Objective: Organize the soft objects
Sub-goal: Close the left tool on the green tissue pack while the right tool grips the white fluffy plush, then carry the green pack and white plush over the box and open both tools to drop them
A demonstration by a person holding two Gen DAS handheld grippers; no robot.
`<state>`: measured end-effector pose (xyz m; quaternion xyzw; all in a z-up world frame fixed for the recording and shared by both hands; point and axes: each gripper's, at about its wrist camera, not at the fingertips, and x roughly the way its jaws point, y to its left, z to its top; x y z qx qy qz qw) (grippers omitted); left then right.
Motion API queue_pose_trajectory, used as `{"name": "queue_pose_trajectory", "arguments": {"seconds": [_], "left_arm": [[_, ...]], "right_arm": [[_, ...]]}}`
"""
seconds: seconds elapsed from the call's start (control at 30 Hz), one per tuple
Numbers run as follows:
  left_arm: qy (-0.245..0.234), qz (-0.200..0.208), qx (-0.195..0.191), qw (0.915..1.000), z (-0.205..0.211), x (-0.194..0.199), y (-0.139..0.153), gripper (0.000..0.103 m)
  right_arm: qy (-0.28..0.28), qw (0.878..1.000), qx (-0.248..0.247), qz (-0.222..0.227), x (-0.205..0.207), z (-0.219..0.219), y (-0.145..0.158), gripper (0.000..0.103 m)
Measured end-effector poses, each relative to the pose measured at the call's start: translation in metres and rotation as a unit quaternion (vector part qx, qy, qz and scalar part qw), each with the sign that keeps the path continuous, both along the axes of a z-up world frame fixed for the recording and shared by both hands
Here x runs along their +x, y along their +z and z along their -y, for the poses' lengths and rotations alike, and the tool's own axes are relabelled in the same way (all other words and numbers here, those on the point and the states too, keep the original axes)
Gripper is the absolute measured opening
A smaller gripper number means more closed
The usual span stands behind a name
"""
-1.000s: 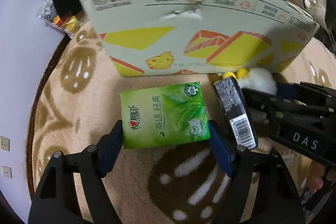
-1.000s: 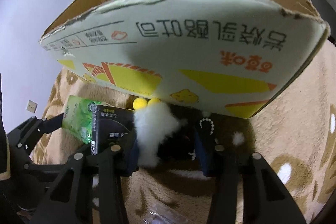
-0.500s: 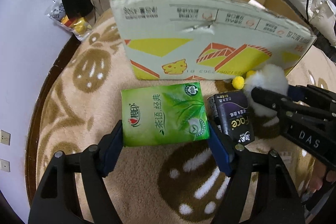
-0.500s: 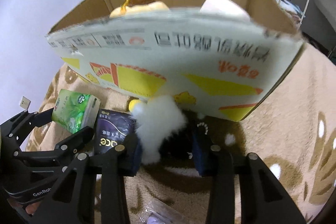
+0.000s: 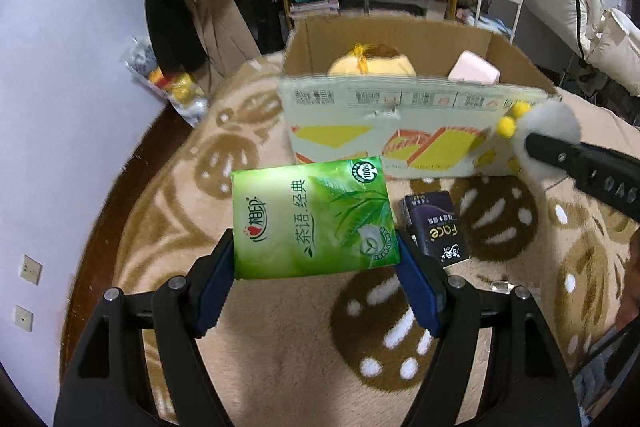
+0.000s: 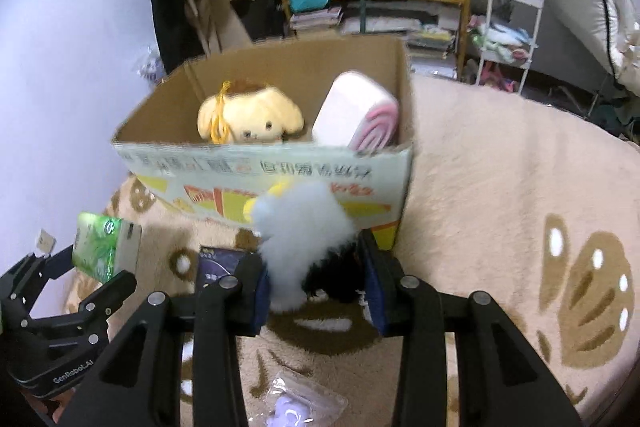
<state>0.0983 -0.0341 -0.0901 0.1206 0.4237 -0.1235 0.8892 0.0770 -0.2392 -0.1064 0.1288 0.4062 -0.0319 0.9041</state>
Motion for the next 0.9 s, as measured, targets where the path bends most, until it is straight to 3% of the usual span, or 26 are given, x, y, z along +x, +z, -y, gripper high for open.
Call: {"name": "queue_pose_trajectory", "arguments": {"seconds": [0.23,0.53,0.7,0.9], "left_arm": [[0.006,0.071,-0.022,0.9972,-0.01,-0.021,0.039,0.075],[-0.005,0.151,-0.031,0.988,-0.017,-0.04,0.084,0.075],[-0.003,0.173,-0.046,0.9838,-0.024,-0.045,0.102,0.075],[-0.012,0.203,-0.036,0.9783,-0.019,-0.05,0.115,0.075]], "right_arm": [[-0.021,0.998,-0.032,0.055,-0.036,0.0,0.045,0.041],[-0.009,0.994,0.0,0.107,-0.052,0.004,0.076,0.041],[0.0,0.989,-0.009,0.15,-0.058,0.002,0.094,0.041],[0.011,0.981,-0.028,0.191,-0.057,0.0,0.121,0.041]]}}
